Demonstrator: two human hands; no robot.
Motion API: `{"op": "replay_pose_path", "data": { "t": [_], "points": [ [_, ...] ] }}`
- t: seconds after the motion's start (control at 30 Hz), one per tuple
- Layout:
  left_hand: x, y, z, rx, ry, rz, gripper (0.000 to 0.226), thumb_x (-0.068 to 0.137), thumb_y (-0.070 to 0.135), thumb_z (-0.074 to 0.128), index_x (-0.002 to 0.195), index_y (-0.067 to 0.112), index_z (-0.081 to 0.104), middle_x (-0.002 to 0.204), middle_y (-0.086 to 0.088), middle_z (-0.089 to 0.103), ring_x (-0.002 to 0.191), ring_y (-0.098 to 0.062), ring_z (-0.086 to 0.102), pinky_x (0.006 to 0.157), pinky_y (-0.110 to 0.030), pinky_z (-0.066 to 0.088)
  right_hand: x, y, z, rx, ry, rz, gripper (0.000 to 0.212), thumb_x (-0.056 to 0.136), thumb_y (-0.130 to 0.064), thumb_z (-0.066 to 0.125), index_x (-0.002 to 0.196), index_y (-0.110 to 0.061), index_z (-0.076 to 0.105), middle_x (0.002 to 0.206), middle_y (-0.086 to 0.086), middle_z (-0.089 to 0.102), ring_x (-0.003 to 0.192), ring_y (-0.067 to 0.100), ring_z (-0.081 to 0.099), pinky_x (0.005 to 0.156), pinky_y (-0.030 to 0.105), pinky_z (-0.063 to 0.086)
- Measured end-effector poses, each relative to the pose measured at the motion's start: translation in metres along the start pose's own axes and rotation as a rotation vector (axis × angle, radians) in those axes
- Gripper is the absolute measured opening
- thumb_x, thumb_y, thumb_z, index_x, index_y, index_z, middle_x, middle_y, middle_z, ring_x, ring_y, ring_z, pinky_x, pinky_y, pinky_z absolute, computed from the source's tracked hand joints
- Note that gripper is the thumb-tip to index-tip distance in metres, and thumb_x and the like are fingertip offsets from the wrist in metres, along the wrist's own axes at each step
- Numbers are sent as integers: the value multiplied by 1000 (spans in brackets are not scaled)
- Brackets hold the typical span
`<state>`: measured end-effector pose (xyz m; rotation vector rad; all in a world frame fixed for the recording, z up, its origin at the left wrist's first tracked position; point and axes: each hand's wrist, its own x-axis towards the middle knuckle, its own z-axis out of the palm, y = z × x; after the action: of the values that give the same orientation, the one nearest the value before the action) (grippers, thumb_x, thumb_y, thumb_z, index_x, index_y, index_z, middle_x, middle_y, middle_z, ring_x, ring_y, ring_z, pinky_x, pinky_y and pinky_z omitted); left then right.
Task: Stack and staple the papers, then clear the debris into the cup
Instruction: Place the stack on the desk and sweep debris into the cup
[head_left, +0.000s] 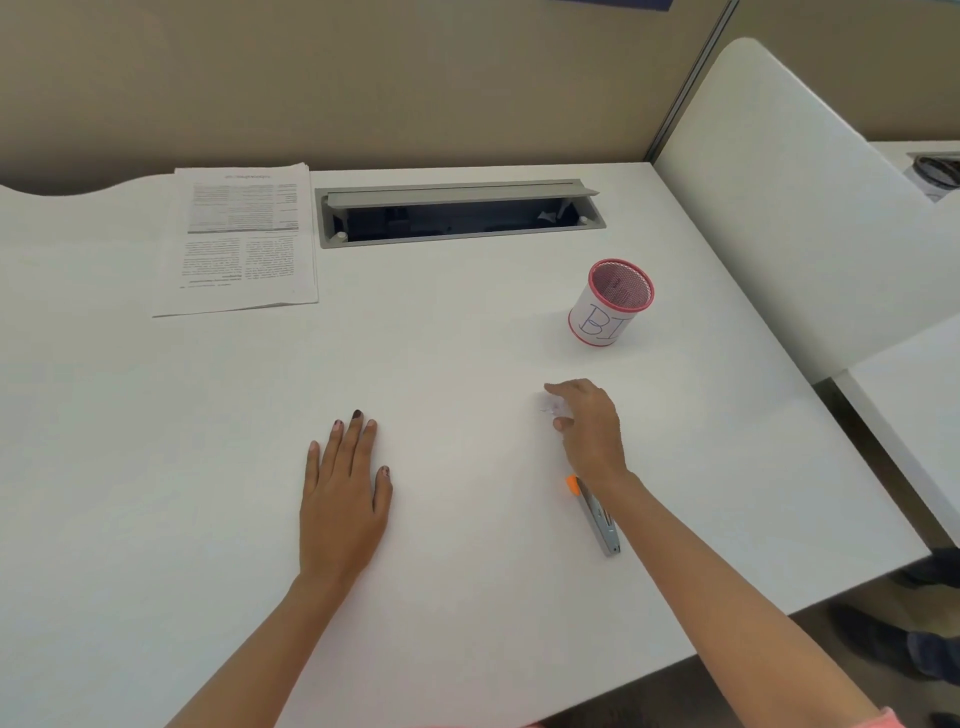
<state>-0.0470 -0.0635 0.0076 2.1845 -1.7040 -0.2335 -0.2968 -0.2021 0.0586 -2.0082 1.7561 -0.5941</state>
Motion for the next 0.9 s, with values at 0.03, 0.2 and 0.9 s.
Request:
{"op": "replay_pose_path", "data": {
  "t": [0.03, 0.2, 0.9],
  "points": [
    [0, 0, 0, 0, 1, 0, 59, 94, 33, 25, 149, 14, 32, 159, -2, 28, 147, -21, 24, 122, -41, 11, -2, 3, 0, -66, -44, -72, 64, 73, 26, 48, 126, -8, 60, 125, 10, 59, 111, 27, 52, 75, -5, 33],
    [0, -1, 1, 12, 2, -3, 58, 94, 33, 26, 149, 14, 32, 159, -2, 29, 147, -21, 24, 122, -41, 10, -16, 10, 0, -412, -254, -338, 41, 98, -25, 46, 139, -20, 45, 147, -2, 41, 137, 17, 34, 112, 36, 33],
    [0, 0, 1, 8, 9, 0, 58, 95, 32, 26, 150, 14, 31, 158, -2, 29, 147, -20, 24, 122, -40, 10, 20, -4, -7, -126, -190, 167, 15, 70, 7, 60, 74, -3, 71, 80, 10, 73, 82, 26, 65, 66, 26, 49]
  ]
}}
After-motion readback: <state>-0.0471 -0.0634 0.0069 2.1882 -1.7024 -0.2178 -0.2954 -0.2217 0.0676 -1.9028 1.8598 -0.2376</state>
